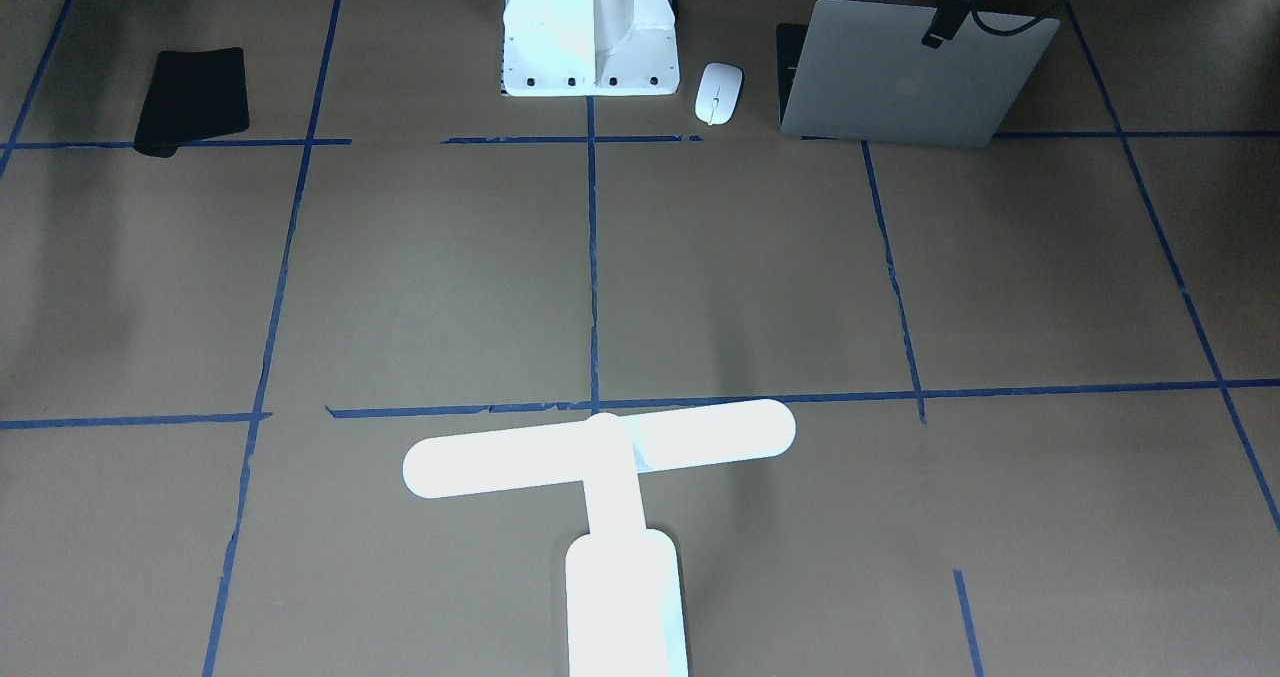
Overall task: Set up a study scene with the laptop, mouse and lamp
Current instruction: 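Grasp the open silver laptop near the robot with the left gripper and lift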
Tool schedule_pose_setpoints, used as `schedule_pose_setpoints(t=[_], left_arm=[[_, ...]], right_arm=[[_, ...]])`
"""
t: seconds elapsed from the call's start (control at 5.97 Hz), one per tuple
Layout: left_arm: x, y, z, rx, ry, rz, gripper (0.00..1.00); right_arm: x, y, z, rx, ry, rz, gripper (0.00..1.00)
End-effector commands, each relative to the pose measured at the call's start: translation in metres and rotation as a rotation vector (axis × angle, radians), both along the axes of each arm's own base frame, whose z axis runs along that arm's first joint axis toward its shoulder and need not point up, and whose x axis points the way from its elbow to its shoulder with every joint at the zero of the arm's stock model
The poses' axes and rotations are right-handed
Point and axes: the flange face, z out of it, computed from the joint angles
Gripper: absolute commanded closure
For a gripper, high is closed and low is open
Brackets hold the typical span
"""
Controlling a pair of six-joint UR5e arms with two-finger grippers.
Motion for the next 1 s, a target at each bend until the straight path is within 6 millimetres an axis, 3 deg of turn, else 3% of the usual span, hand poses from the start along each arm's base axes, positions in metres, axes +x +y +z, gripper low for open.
schedule_pose_setpoints(t=[0.0, 0.17, 0.33, 0.67, 0.84], left_arm=[[0.014, 0.002, 0.011, -0.006, -0.016, -0.023, 0.0], [0.017, 0.005, 0.012, -0.021, -0.021, -0.031, 0.01], [0.02, 0.006, 0.013, -0.022, -0.024, -0.028, 0.16], [0.025, 0.0, 0.012, 0.009, -0.029, -0.058, 0.82], [0.027, -0.004, -0.005, -0.016, 0.006, -0.112, 1.0]], right_arm=[[-0.003, -0.001, 0.0, 0.002, 0.003, -0.008, 0.0], [-0.004, -0.001, -0.001, 0.004, 0.003, -0.009, 0.0], [-0.004, -0.001, -0.002, 0.005, 0.003, -0.009, 0.0], [-0.004, -0.001, -0.003, 0.008, 0.003, -0.009, 0.0], [-0.004, -0.001, -0.004, 0.01, 0.001, -0.01, 0.0]])
